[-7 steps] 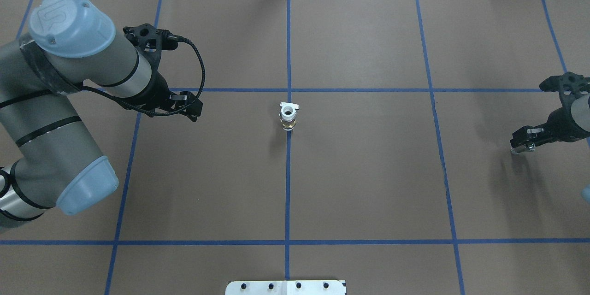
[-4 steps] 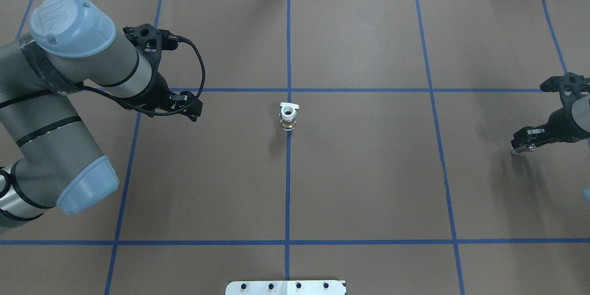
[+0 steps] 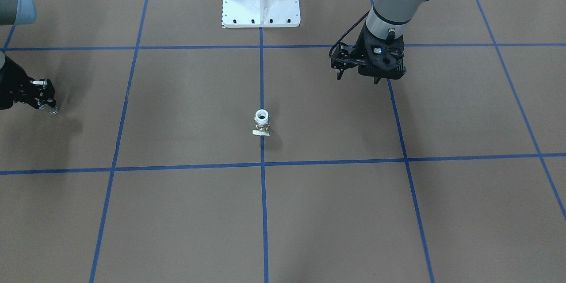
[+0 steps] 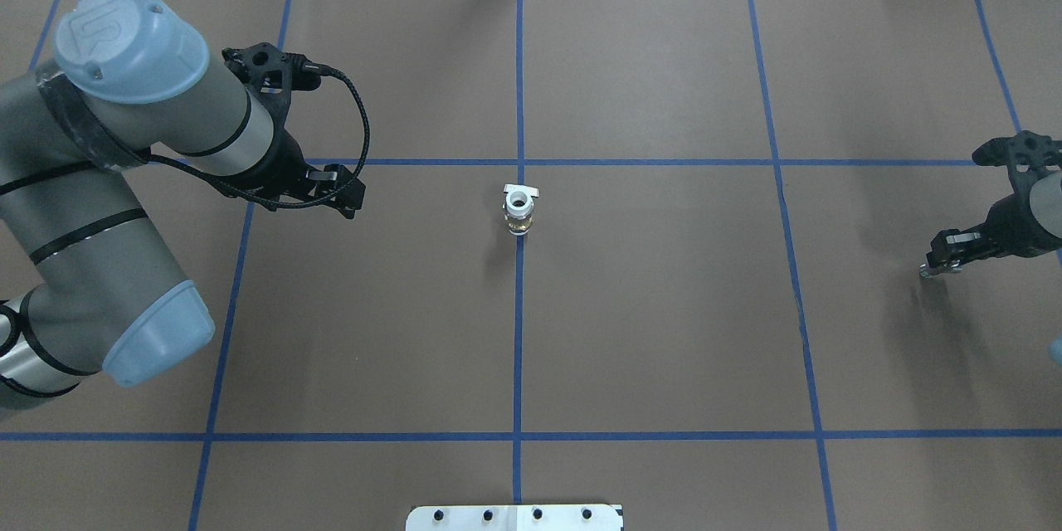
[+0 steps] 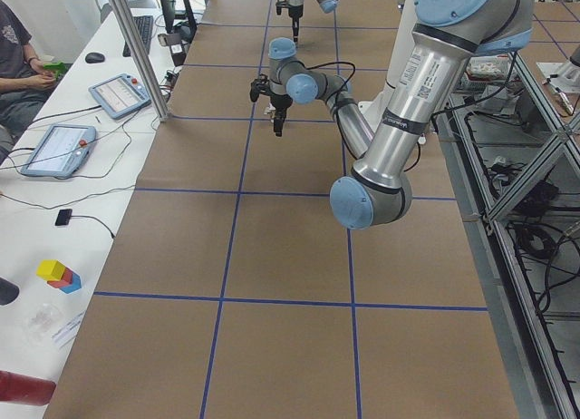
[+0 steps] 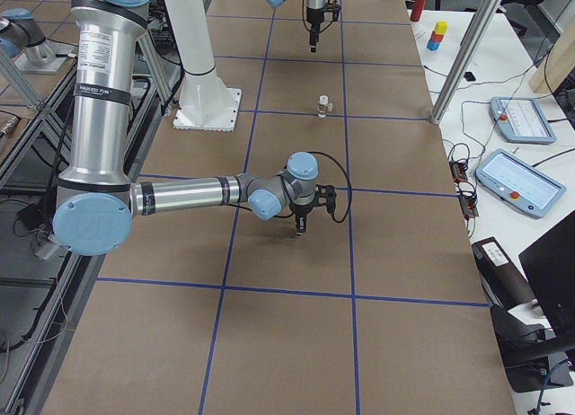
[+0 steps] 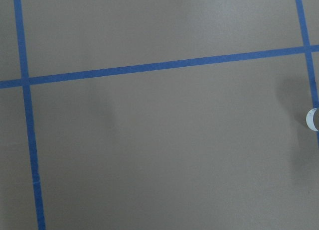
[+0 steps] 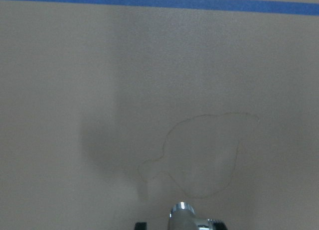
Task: Assemble PPR valve and pipe with both arms
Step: 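Grasp the chrome elbow fitting with the right gripper, then carry the chrome elbow with the right gripper above the standing valve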
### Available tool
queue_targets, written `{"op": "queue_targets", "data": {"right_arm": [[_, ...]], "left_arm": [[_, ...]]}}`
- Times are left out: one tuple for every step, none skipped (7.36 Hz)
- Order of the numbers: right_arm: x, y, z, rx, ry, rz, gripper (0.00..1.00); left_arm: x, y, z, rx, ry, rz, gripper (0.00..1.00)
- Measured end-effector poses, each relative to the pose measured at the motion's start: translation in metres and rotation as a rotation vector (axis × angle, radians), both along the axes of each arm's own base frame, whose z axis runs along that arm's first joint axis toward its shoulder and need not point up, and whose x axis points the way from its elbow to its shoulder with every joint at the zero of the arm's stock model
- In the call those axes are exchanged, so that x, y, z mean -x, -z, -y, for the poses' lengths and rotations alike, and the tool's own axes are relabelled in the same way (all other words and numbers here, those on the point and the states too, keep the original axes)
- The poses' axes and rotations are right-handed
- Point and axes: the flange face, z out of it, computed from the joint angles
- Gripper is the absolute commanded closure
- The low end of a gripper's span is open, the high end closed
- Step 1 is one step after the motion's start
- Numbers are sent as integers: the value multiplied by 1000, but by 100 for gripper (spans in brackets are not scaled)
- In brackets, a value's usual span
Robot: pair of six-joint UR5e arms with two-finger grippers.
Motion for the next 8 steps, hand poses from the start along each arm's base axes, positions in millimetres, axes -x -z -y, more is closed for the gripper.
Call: {"op": "queue_targets", "data": {"right_arm": [[0,2,0,-2,0,3,100],[1,10,1,-11,1,13,100],[5,30,6,-21,-3,35,100],[15,59,20,-14,-26,60,100],[33,101,45,12,-66,82,100],[58,158,74,49,-102,94,100],[87,220,96,88,-126,98,100],[118,280,106,123,-145,99,100]], "left_arm": [[0,0,0,0,0,0,1],[0,0,0,0,1,0,1],[2,1,1,-2,4,-2,1],[6,2,2,-4,9,-5,1],[11,3,3,-9,13,-9,1],[19,0,4,-22,11,-8,1],[30,-9,3,-39,1,1,1],[41,-20,4,-56,-8,13,1]]}}
